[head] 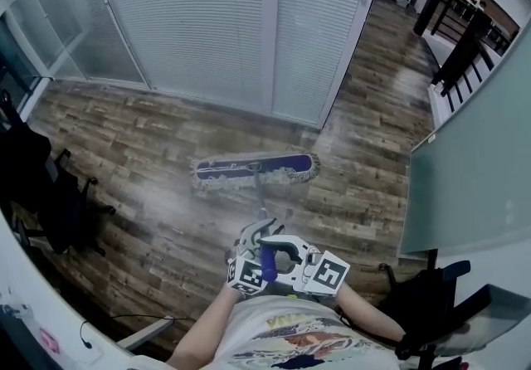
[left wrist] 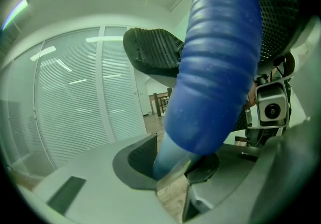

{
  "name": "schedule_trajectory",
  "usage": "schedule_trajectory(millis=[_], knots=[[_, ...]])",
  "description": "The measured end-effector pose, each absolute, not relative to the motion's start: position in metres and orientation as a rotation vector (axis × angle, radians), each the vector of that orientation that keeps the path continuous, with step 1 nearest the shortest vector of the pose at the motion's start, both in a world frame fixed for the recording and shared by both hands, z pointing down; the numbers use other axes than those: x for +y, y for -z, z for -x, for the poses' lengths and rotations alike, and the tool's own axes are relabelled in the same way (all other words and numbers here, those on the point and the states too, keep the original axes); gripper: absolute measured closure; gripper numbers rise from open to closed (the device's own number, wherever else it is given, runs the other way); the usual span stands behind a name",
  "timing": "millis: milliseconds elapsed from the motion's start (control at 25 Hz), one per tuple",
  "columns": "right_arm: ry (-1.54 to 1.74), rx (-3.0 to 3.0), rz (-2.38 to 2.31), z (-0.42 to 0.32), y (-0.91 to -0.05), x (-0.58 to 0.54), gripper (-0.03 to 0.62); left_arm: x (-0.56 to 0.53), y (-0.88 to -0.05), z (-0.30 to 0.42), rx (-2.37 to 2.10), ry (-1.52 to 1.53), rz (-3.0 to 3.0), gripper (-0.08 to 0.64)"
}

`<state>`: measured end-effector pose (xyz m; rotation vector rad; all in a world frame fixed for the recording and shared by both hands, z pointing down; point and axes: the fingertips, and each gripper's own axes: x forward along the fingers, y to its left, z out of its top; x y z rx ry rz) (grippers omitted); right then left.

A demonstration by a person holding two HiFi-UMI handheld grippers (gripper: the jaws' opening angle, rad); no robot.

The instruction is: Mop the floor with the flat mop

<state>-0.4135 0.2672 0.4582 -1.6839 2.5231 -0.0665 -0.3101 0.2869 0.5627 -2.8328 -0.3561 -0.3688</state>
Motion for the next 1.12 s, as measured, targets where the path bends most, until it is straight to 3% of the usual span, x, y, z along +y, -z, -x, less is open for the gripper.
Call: schedule_trajectory(millis=[440,880,1120], knots=[[0.038,2.466,1.711,0.330,-0.459,0.158,0.354,0.180,-0.562,0.226,-0.349,0.343,2.837,0.469],[0.133,2.450,1.690,0.196,-0.464,0.097,0.353,0.113,-0.563,0.092,-0.332,0.372,2.798,0.469],[0.183,2.449,1.658,0.186,-0.463,0.082,0.350,0.097,-0.562,0.081,-0.308,0.390,2.796,0.474]])
